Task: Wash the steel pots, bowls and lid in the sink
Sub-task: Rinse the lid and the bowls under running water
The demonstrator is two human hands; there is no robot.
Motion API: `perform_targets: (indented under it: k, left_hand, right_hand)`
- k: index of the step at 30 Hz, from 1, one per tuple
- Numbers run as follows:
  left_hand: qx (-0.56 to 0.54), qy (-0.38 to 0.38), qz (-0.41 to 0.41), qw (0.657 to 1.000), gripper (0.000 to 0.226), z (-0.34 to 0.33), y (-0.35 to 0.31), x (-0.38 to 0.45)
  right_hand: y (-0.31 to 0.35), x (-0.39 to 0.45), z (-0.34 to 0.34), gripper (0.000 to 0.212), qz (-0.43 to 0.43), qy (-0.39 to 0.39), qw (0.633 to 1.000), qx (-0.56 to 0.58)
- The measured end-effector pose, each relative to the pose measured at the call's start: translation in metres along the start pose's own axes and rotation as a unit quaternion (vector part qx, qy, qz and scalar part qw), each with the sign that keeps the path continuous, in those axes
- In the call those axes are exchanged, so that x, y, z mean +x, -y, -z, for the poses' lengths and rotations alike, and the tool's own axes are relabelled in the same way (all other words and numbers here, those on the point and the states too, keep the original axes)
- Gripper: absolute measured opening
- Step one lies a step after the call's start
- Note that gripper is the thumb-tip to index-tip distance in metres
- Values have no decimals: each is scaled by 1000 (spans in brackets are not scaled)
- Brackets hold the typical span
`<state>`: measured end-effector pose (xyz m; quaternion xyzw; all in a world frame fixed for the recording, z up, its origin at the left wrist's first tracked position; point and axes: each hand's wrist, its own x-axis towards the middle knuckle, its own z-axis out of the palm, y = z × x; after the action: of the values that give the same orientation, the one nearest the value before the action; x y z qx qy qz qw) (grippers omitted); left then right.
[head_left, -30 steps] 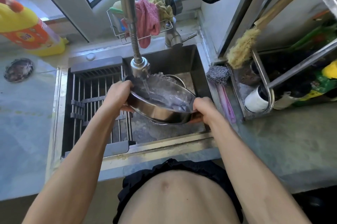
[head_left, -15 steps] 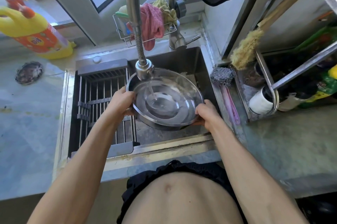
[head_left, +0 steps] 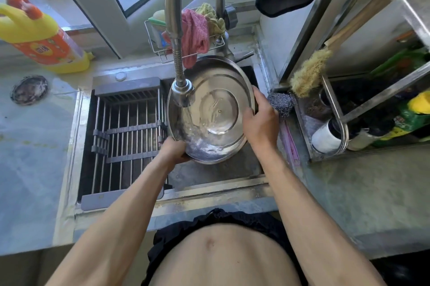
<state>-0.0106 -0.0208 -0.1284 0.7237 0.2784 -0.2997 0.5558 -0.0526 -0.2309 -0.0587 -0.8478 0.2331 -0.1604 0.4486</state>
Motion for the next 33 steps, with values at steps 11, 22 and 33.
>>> perform_targets:
  k: [11, 22, 33]
  left_hand:
    - [-81, 4, -11, 997, 34, 16, -12, -22]
    - [118, -63, -195, 972, 42, 48, -66, -48]
    - [69, -77, -231, 967, 49, 53, -21, -27]
  right_hand:
    - [-24, 17, 2, 19, -157, 56, 986, -28]
    - [-53, -3, -25, 21, -415, 207, 870, 166]
    - [-53, -20, -27, 34, -202, 66, 961, 176]
